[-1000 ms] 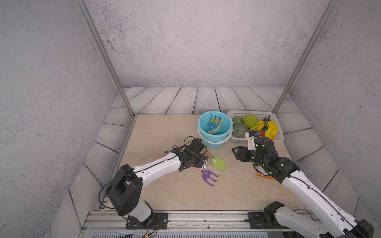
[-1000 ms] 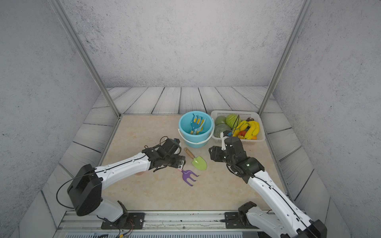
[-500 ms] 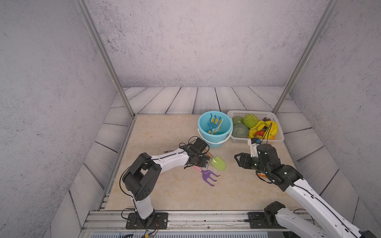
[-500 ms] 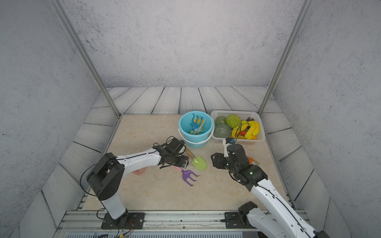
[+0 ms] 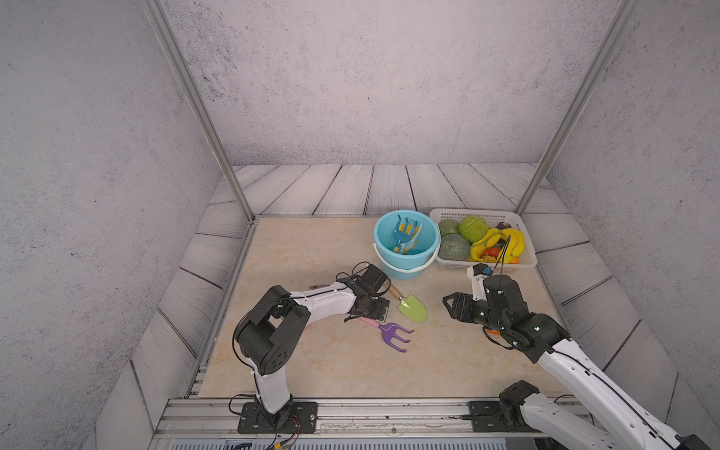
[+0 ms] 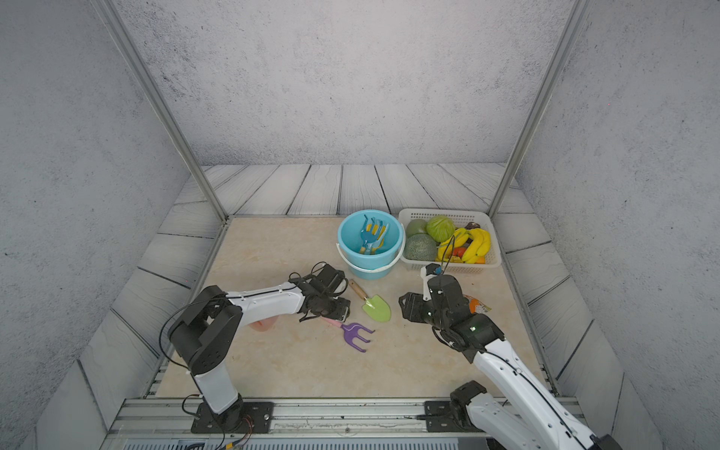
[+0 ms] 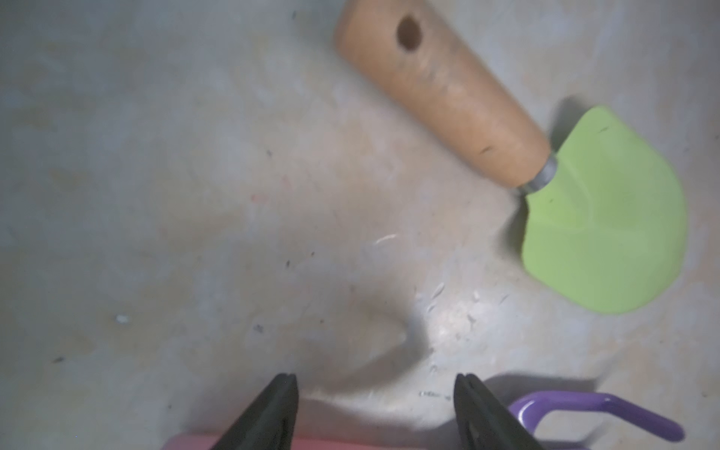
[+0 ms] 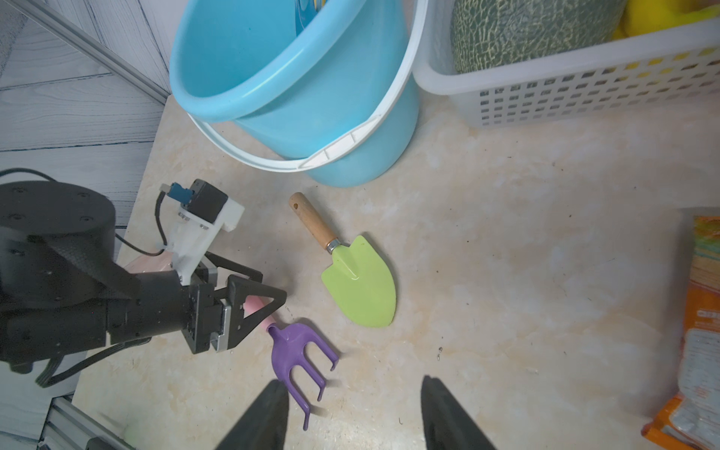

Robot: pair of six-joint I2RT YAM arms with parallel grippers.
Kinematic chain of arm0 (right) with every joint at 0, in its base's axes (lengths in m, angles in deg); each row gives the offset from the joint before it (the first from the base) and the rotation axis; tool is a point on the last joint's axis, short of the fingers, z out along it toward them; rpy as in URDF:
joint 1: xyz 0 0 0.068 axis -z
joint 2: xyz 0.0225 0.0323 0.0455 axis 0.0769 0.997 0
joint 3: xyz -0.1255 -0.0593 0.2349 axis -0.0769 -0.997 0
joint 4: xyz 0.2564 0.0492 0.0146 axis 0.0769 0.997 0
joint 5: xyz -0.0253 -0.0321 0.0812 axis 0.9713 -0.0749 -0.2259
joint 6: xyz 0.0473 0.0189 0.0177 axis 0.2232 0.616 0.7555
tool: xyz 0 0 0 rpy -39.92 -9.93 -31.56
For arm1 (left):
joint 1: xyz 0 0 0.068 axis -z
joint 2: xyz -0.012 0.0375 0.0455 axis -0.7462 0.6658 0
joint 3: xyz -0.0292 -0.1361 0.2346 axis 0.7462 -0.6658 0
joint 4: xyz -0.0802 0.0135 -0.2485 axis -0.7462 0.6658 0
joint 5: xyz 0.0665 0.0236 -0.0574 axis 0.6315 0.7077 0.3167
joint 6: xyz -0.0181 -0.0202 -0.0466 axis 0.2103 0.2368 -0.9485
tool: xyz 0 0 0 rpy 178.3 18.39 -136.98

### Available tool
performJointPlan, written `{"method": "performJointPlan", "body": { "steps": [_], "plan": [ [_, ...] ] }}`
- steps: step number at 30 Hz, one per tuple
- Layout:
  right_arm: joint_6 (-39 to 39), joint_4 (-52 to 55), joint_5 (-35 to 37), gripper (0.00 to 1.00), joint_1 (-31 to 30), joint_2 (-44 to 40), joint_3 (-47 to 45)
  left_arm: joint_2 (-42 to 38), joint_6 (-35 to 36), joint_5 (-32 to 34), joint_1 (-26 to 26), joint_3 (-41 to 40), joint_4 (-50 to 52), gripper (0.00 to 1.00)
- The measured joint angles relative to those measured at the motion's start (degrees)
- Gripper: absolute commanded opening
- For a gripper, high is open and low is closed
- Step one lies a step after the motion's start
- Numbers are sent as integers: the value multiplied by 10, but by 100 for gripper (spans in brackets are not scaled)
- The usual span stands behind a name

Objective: Organize the gardening tools
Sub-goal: Pick up the gardening tool from the center of the board.

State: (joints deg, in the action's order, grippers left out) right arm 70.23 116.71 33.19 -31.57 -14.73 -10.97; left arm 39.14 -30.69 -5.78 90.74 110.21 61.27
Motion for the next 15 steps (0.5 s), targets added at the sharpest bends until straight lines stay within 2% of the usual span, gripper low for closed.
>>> {"method": "performJointPlan", "body": {
  "steps": [7,15],
  "plan": [
    [12,-5,-6,59,0,0,-8,-45,-22,-2,-1,-60,-18,71],
    [19,-14,-15,59,0,7,-17,-152,-56,-14,-1,-163,-23,76]
  ]
}}
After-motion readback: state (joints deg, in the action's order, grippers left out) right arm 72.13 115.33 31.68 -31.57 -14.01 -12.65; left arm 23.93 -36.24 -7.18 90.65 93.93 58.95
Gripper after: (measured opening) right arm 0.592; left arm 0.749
